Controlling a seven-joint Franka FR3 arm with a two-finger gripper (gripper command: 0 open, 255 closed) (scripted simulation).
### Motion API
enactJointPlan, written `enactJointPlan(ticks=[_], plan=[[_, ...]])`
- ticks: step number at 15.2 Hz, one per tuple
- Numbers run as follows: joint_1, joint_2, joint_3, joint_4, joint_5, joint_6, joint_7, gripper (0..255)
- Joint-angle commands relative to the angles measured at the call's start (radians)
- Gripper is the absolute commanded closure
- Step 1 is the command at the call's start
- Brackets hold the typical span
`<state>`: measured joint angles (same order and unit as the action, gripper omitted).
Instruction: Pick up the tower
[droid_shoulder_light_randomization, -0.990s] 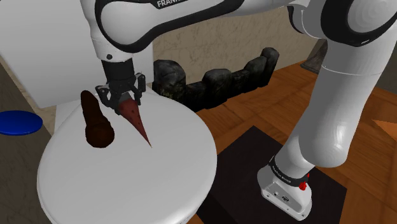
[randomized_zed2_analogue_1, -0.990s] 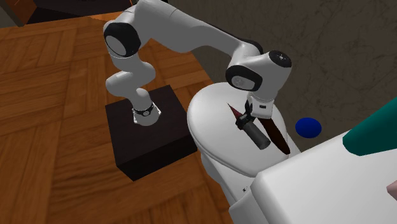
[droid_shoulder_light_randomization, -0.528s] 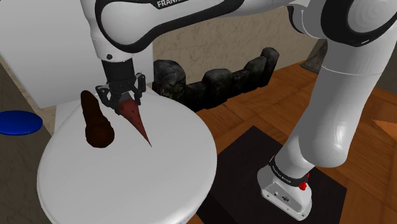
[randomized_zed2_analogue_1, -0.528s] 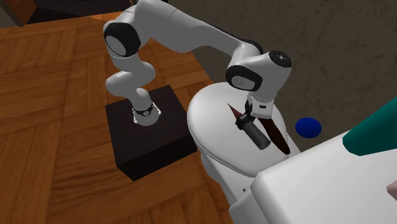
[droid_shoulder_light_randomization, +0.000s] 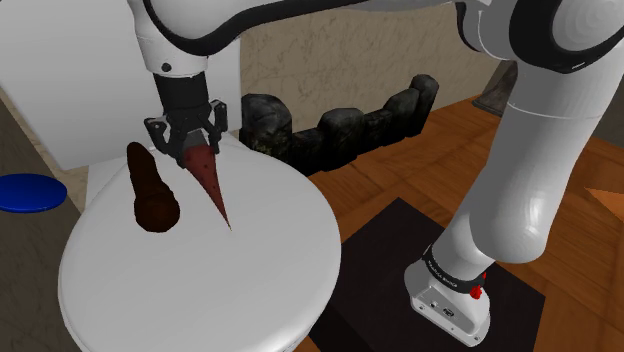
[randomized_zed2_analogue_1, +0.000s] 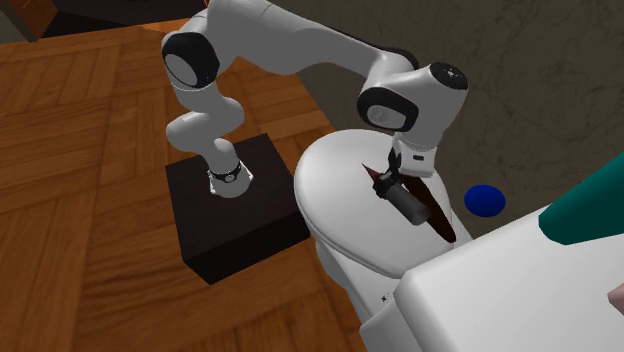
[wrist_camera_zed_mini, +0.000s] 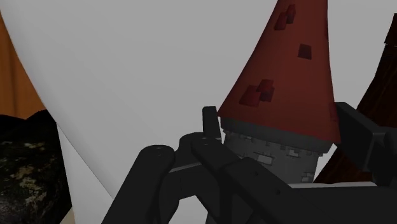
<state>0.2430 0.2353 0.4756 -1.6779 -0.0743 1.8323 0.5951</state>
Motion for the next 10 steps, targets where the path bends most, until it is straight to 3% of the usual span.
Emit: enactJointPlan(ticks=[1, 10], plan=[[-0.001, -0.006, 0.001, 0.020, 0.003, -0.025, -0.003, 255], [0.002, -0.012, 0.003, 0.110, 0.007, -0.120, -0.003, 255]])
